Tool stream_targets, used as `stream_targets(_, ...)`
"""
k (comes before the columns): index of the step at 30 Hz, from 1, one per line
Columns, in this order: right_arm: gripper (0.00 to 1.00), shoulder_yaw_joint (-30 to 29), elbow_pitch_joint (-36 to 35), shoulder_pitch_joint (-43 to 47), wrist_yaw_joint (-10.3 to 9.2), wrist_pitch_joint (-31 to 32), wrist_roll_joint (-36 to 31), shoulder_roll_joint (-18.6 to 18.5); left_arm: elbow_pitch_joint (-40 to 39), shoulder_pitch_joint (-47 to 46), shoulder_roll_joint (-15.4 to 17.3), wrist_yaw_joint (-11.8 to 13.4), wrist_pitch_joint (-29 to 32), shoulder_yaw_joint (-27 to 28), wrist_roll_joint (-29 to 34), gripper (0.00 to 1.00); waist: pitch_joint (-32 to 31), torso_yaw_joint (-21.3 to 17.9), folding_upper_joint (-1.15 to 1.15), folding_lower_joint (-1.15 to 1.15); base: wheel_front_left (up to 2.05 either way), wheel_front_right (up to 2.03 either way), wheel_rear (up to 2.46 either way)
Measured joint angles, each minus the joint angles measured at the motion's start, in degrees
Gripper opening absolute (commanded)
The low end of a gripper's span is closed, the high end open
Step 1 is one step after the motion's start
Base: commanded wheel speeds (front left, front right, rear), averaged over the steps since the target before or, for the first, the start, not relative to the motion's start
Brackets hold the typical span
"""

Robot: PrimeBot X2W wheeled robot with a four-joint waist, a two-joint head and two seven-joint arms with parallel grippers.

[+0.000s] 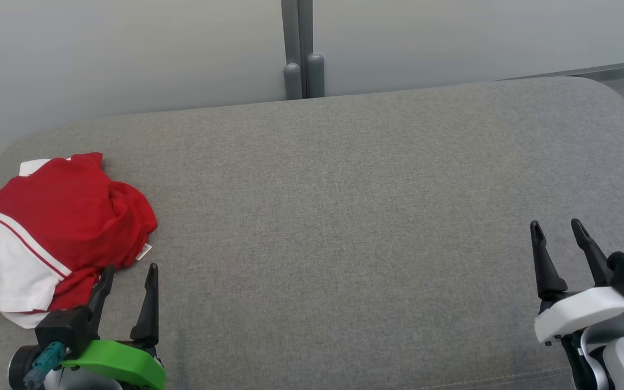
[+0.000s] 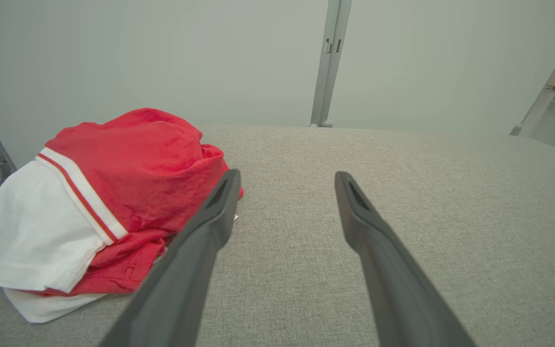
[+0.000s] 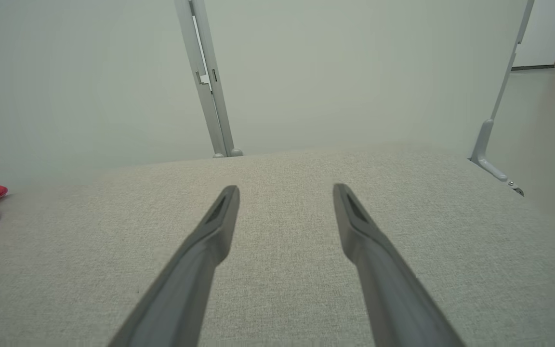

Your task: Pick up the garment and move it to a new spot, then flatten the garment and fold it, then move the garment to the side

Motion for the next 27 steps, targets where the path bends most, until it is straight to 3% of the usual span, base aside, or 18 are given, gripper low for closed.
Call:
stream_targets(8,1.0,-0.85,0.7,0.92,0.34,-1.62,-5.89,-0.71,0.05,0.19,-0.01,-0.57,-1.71,0.68,6.09,1.0,0.03,-0.17,0.0,0.0,0.0,0.0,0.0)
stream_targets(27,1.0,-3.09,1.15,0.9,3.28,-1.81,-6.35,0.86,2.0,0.2,-0.76,-2.1,-1.72,3.3,5.98,1.0,0.21,-0.28,0.0,0.0,0.0,0.0,0.0)
